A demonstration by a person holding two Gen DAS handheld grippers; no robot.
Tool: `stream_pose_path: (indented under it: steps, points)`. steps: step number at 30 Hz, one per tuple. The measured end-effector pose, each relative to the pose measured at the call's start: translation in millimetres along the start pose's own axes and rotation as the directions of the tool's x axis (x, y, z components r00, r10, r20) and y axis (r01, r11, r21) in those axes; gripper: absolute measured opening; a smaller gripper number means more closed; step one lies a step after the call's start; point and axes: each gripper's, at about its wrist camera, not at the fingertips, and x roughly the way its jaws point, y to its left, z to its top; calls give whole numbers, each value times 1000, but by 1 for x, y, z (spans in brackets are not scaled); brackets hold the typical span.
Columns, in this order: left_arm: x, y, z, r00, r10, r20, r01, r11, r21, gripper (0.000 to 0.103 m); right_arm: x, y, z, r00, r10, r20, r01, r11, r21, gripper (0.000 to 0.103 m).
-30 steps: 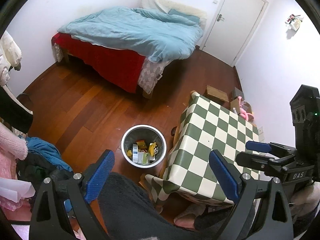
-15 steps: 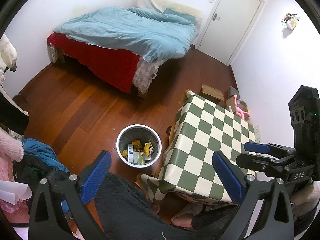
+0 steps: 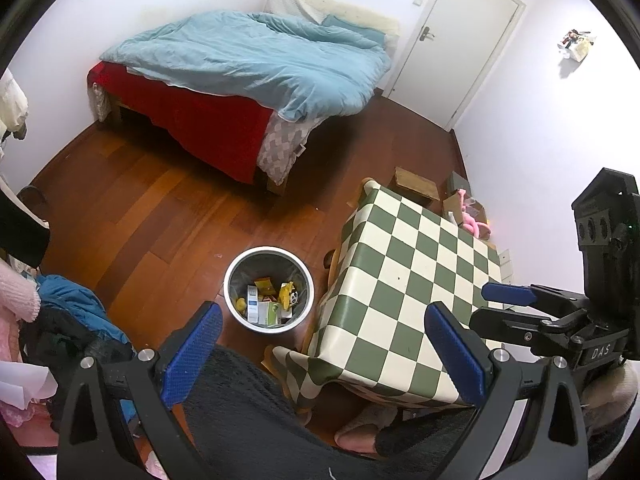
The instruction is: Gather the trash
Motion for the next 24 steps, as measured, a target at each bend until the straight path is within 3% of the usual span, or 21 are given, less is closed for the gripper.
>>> stream_pose_path:
  steps: [24]
  points:
    - [-5, 2, -3, 1000, -7, 7, 7, 1000, -21, 103, 9, 6, -1, 1000, 7, -14, -7, 1000, 0, 103]
